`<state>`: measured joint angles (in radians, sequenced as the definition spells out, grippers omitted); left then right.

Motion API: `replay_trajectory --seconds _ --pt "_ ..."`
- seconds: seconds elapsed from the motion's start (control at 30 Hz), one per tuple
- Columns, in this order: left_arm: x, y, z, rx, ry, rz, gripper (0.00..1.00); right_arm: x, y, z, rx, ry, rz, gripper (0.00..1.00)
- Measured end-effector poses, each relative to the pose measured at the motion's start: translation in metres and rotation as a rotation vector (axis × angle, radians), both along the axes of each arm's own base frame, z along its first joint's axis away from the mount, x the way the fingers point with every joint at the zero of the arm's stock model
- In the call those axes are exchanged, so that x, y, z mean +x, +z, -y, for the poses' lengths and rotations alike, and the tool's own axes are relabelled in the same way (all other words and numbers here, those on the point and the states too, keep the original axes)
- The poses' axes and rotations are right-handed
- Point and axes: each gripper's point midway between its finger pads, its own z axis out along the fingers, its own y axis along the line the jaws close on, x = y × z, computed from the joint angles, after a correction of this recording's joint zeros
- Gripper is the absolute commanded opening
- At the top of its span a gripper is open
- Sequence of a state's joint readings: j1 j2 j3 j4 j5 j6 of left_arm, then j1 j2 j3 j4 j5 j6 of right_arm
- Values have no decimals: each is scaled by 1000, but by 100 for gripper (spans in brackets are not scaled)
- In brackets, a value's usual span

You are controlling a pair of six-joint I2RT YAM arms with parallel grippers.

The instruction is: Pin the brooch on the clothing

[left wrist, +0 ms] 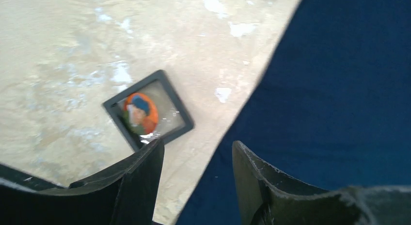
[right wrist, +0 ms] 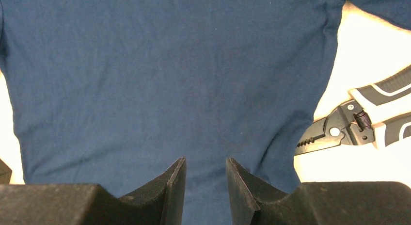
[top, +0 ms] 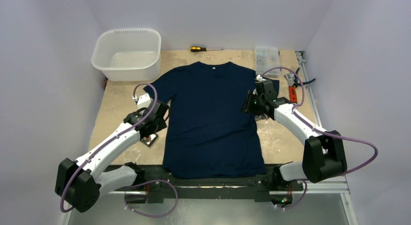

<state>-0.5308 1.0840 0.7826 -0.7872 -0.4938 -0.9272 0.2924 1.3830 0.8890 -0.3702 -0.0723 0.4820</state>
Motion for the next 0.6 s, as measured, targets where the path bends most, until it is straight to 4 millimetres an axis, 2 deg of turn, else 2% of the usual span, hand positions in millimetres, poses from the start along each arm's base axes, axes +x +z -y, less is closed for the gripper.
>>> replay_trajectory --seconds 0.17,0.33,0.6 --pt "-12 -2 -27 84 140 -11 51 -4 -3 -3 2 38 -15 40" --pt "-18 -6 -42 134 210 -13 46 -6 -2 -6 8 70 -15 39" --pt "-20 -30 -53 228 233 -100 43 -7 -3 -6 1 94 -11 40"
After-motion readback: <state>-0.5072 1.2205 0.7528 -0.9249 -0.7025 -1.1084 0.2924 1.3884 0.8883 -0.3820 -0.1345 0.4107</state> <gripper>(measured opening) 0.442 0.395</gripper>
